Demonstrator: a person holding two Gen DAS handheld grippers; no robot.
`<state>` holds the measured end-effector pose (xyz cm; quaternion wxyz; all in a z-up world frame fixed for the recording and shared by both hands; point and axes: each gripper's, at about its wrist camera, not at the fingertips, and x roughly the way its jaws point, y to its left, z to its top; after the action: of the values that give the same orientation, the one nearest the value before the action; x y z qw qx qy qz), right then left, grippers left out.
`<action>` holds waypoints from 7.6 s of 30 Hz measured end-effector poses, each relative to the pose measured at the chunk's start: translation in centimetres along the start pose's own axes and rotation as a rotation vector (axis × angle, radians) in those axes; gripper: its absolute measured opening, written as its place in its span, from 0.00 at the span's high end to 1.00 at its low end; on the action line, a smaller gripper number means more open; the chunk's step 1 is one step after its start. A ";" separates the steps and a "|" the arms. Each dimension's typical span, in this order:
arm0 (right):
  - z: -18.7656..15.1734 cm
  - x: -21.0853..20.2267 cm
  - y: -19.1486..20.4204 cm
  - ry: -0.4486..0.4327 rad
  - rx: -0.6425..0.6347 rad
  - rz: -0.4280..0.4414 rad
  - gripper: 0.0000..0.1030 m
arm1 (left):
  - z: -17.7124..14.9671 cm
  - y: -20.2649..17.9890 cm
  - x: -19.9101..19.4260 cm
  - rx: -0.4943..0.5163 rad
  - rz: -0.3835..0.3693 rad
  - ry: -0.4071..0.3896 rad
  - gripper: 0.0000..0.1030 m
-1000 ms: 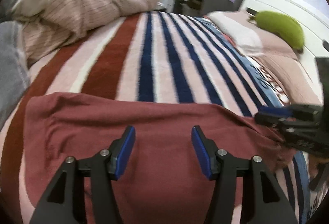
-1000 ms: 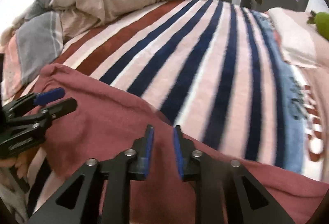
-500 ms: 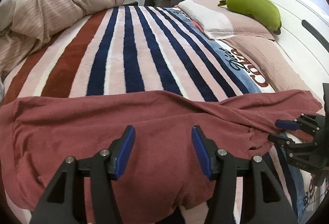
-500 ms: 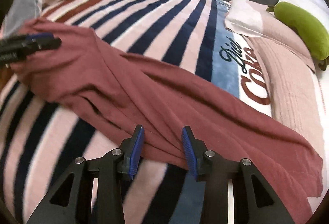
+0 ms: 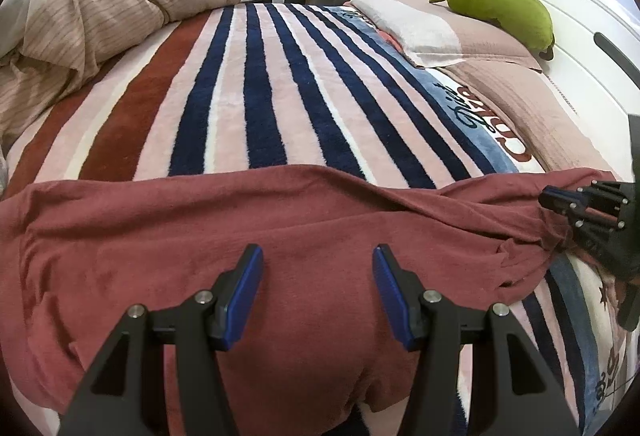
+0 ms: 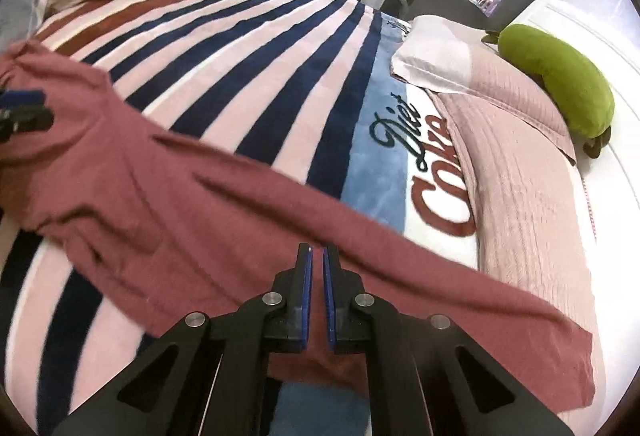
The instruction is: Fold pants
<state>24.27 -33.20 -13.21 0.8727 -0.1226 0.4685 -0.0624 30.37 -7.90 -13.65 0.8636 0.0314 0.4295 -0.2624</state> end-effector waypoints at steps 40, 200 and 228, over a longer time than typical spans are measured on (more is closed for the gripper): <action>1.4 4.5 -0.9 0.016 0.003 -0.075 0.98 | 0.4 2.3 -0.2 -0.066 0.268 -0.066 0.40; -11.8 -7.5 -30.4 0.084 0.568 -0.136 0.86 | -0.6 -8.1 1.1 0.156 0.104 -0.054 0.35; -14.2 -13.4 -28.4 -0.099 0.724 -0.069 0.67 | 0.0 -7.6 -0.7 0.141 0.082 -0.094 0.35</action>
<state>5.22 -59.69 -2.28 0.8785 0.1754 0.3690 -0.2476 26.32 -14.16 -11.81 0.8885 0.0970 0.3672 -0.2576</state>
